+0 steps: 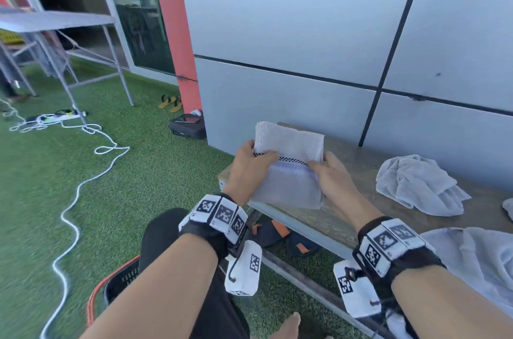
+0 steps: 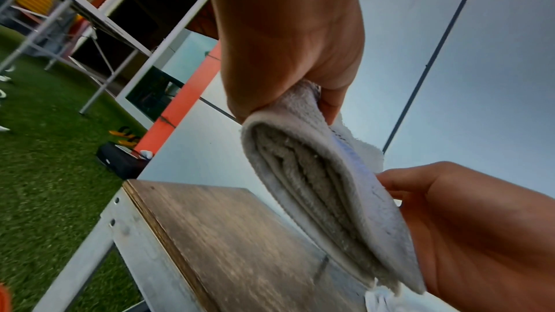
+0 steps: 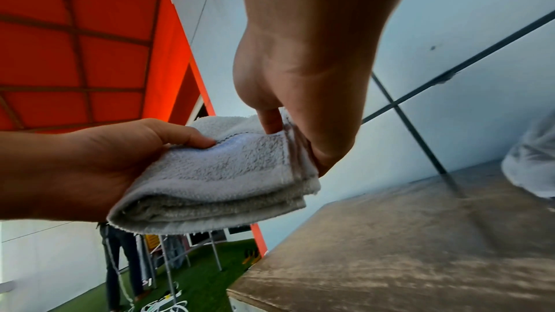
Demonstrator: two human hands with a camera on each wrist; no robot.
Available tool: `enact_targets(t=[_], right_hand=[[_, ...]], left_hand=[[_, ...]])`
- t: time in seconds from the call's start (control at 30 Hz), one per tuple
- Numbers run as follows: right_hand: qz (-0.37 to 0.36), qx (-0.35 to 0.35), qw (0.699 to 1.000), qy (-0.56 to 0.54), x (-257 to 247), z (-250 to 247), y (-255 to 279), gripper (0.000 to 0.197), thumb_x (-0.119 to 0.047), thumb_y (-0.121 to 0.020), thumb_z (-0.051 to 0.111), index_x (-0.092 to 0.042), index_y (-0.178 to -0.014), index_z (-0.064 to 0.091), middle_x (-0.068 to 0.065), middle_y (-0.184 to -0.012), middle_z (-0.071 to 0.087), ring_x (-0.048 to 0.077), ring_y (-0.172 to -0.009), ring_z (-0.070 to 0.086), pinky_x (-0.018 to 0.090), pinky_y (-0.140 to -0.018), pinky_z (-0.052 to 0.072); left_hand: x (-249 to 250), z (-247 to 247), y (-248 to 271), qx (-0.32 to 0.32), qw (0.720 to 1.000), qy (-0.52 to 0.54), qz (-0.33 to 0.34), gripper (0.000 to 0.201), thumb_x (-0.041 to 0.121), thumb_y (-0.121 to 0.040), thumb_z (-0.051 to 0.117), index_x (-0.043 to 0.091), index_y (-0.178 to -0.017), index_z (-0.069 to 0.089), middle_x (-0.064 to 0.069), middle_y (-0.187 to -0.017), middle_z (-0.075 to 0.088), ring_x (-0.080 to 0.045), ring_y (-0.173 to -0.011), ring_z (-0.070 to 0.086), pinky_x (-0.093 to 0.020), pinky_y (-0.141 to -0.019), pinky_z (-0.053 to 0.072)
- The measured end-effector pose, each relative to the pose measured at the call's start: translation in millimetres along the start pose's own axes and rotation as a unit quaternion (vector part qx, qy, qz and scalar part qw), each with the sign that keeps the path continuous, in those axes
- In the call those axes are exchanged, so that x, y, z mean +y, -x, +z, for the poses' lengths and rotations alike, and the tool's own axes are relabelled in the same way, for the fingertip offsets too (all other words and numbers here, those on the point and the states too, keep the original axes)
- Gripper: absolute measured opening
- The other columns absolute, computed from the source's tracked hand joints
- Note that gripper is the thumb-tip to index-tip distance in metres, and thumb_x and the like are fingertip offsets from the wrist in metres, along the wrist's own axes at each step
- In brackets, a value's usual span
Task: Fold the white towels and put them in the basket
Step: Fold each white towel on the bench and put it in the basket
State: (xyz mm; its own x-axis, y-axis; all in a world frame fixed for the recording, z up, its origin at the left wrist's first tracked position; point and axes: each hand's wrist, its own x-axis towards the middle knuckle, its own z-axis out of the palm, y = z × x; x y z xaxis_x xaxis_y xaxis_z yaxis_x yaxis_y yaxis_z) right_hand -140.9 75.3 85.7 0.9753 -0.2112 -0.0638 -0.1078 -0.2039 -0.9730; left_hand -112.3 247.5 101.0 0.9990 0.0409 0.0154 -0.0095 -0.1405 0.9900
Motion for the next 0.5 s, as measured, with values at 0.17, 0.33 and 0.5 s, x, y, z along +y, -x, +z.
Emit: enact_targets(t=[0.17, 0.33, 0.5], right_hand=[[-0.046, -0.023, 0.996, 0.072, -4.2, 32.6, -5.5, 0.014, -0.033, -0.100, 0.051, -0.027, -0.110, 0.057, 0.003, -0.108, 0.066, 0.023, -0.097, 0.065, 0.047, -0.088, 0.052], [-0.032, -0.074, 0.991, 0.103, 22.5, 72.0, -12.2, 0.020, -0.032, -0.095, 0.051, -0.033, -0.111, 0.063, 0.000, -0.103, 0.071, 0.024, -0.093, 0.068, 0.050, -0.086, 0.055], [0.019, -0.150, 0.975, 0.165, 63.0, 120.1, -17.9, 0.023, -0.016, -0.096, 0.048, -0.022, -0.117, 0.056, 0.002, -0.106, 0.064, 0.023, -0.094, 0.062, 0.036, -0.076, 0.047]], left_hand=[[-19.0, -20.7, -8.7, 0.071, 0.997, -0.012, -0.031, 0.029, 0.024, -0.081, 0.068, 0.011, -0.105, 0.058, -0.008, -0.097, 0.064, -0.023, -0.083, 0.061, -0.037, -0.071, 0.050], [-66.7, -43.7, -8.1, 0.125, 0.987, -0.050, -0.086, 0.029, 0.027, -0.086, 0.063, 0.008, -0.106, 0.052, -0.003, -0.094, 0.057, -0.019, -0.080, 0.054, -0.033, -0.065, 0.040], [-146.2, -71.9, -6.7, 0.139, 0.966, -0.069, -0.207, 0.033, 0.023, -0.090, 0.055, 0.008, -0.117, 0.046, -0.009, -0.109, 0.056, -0.026, -0.096, 0.053, -0.034, -0.080, 0.041]])
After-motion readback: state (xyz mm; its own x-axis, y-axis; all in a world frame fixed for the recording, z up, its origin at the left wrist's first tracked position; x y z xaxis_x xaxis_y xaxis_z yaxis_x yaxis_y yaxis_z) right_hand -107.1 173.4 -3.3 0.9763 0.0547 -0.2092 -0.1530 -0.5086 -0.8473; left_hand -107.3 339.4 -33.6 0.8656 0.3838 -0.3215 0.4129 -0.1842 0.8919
